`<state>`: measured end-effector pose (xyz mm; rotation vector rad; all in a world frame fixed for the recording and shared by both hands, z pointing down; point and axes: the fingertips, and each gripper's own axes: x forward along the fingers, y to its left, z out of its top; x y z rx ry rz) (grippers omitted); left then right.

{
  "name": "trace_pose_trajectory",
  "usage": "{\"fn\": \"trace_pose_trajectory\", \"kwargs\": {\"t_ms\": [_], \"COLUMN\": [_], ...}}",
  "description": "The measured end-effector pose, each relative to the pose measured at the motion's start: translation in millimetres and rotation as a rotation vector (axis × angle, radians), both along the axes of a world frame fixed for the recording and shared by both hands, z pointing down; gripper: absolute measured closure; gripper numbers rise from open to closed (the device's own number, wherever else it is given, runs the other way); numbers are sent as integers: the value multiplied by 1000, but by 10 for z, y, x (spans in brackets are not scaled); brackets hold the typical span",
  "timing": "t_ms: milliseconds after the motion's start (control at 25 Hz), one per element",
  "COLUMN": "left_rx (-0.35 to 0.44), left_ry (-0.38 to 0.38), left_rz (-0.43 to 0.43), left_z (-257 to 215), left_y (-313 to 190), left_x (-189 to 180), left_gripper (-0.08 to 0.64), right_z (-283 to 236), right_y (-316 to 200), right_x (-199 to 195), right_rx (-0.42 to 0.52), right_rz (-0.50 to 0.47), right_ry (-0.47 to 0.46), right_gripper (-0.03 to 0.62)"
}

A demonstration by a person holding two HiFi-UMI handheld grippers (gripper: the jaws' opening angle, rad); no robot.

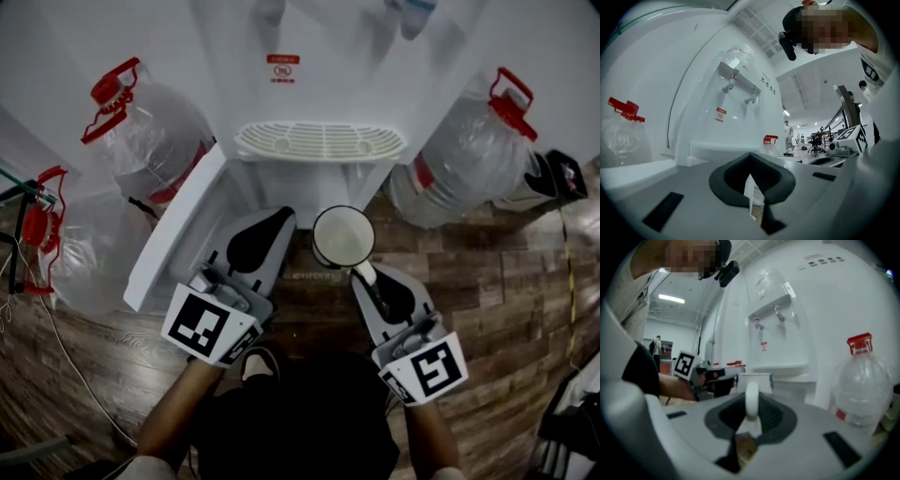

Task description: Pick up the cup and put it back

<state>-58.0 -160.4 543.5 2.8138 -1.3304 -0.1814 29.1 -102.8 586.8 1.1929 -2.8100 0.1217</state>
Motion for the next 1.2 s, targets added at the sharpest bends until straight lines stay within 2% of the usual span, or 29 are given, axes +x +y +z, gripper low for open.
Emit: {"fn": "trace_pose_trajectory", "kwargs": {"t_ms": [120,280,360,520,720,1040,1200], "left_rx": [-24,-4,-7,-23,-37,-74,-85], "left_ry": [2,61,66,43,63,73,81], "left_rz": [-13,-3,0,-55,-60,-28,-12], "left_z": [155,200,230,324,355,446,472], "left_y": [5,5,22,-13,-43,-36,-47], "left_x": [7,86,85,-19,-58,4,29], "left_gripper": [554,554,554,554,554,554,554], "right_z": [236,464,587,854,1156,1575,1795], "right_y": [-24,-187,-273,-447,-618,-972,-1164], "right_x": [-24,13,-1,-73,-197,-209,-228], "right_rx": [-24,-22,-27,-41,-59,-100,-112], "right_rz": [0,11,14,7,-5,27,44], "right_ry": [-9,3,8,32,48,32,56], "right_gripper": [520,520,520,520,520,520,520]}}
